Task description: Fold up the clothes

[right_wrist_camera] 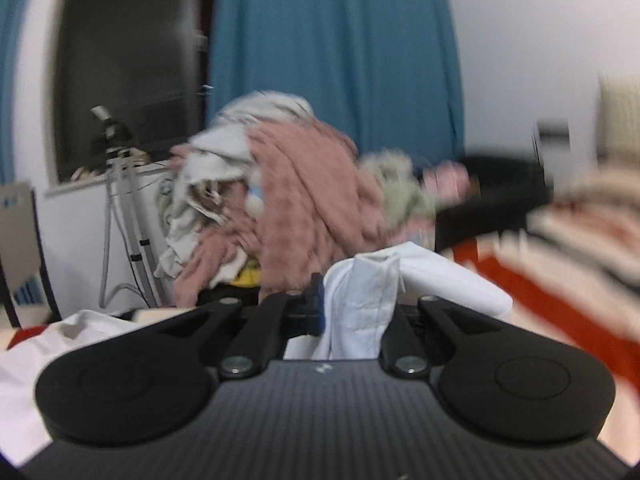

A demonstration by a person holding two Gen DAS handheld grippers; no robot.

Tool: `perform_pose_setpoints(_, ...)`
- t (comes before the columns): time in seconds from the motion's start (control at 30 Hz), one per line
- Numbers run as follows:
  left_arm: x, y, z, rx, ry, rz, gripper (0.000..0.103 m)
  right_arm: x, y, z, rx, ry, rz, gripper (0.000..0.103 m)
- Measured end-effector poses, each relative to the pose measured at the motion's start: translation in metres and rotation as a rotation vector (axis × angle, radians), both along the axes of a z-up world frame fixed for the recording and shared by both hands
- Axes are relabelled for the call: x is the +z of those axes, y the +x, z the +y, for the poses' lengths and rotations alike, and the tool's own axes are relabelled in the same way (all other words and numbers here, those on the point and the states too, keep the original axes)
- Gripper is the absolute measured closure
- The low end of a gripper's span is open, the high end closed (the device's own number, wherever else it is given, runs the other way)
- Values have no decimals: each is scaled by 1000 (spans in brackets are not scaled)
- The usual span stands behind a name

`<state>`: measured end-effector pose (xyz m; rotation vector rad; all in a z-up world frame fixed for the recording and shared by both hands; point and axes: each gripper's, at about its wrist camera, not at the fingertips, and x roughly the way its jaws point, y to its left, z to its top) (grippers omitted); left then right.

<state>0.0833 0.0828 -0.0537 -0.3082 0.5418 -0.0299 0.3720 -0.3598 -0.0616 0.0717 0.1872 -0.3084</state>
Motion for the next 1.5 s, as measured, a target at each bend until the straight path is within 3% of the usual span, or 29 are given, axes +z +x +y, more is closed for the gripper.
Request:
perform_pose_setpoints(0.1, 8, -3, 19, 32, -32, -24, 7, 32, 0, 58, 25, -168, 2, 96)
perform_pose_setpoints(0.2, 9, -3, 28, 53, -28, -31, 6, 26, 18, 124, 72, -282, 62, 96)
perform_pose_setpoints(0.37, 0, 3, 34, 70, 12, -18, 6, -23, 64, 204, 121, -330, 199, 94)
perform_pose_setpoints(0.47, -9, 10, 34, 53, 66, -15, 6, -59, 84, 224, 159, -303, 275, 93)
perform_pose_setpoints(0.53, -15, 17, 32, 47, 133, -25, 6, -70, 89, 226, 211, -219, 306, 71)
perform_pose_setpoints(0.57, -18, 22, 32, 51, 146, -8, 6, -72, 84, 226, 235, -181, 301, 45)
perform_pose_setpoints(0.6, -21, 26, 32, 50, 135, 3, 6, -73, 77, 225, 266, -147, 278, 25)
perform_pose_setpoints(0.67, -26, 29, 30, 24, 126, 2, 6, -66, 61, 220, 332, -76, 234, 17)
perform_pose_setpoints(0.77, -28, 31, 19, -1, 158, 3, 6, -47, 37, 214, 366, -23, 207, 17)
perform_pose_setpoints(1.0, -19, 14, 5, -52, 157, -58, 3, 7, -58, 188, 360, -87, 94, 17)
perform_pose_setpoints(1.13, -2, -14, 0, -138, 52, -115, 2, 28, -121, 163, 343, -108, 34, 17)
perform_pose_setpoints(1.3, 19, -57, -12, -200, -6, -160, 4, 22, -187, 126, 245, -97, 27, 17)
perform_pose_setpoints(1.5, 27, -97, -39, -195, 108, -226, 4, 23, -272, 94, 181, 57, -44, 17)
